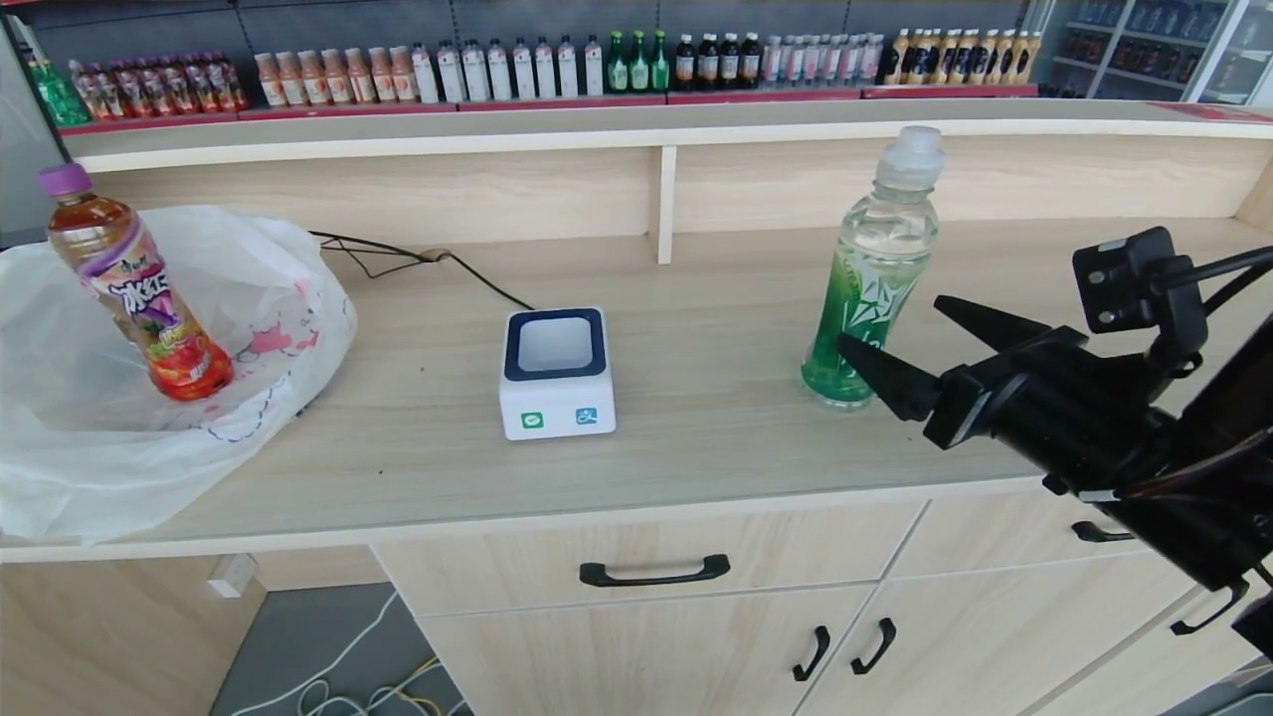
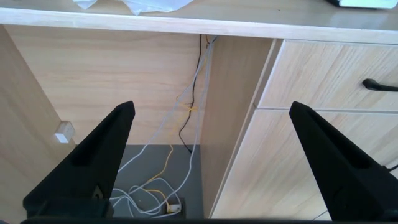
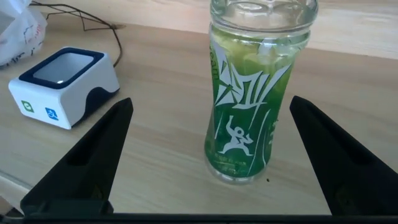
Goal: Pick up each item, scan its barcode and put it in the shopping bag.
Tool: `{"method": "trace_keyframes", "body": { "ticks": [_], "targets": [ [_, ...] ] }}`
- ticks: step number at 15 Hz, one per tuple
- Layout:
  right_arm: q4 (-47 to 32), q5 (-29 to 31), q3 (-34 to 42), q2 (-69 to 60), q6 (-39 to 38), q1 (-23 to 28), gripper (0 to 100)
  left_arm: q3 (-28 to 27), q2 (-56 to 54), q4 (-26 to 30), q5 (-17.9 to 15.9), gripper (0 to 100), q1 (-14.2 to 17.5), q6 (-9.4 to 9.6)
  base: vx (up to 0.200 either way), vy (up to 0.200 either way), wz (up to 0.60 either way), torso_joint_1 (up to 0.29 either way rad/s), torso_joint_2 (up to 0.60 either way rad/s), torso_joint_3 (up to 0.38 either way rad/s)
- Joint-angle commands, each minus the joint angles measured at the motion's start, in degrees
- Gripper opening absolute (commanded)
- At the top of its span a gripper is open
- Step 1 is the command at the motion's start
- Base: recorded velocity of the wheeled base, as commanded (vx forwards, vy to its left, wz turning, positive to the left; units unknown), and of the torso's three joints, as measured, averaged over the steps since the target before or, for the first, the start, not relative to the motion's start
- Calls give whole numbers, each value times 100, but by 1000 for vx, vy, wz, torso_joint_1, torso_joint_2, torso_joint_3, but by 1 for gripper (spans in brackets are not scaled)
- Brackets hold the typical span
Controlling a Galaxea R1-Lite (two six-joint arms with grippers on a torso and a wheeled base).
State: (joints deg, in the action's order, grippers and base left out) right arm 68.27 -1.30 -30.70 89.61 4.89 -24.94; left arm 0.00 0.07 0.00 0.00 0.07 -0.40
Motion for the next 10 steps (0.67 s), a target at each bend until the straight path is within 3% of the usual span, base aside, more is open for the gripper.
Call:
{"method": "trace_keyframes", "body": {
  "ticks": [1, 10],
  "targets": [
    [2, -1, -77, 373, 3, 16, 100, 0, 1, 0, 0, 100, 1, -4, 0, 0, 0, 0, 0, 0],
    [81, 7, -666, 979, -41, 358, 100, 0, 1, 0, 0, 100, 1, 5, 0, 0, 0, 0, 0, 0]
  ]
}}
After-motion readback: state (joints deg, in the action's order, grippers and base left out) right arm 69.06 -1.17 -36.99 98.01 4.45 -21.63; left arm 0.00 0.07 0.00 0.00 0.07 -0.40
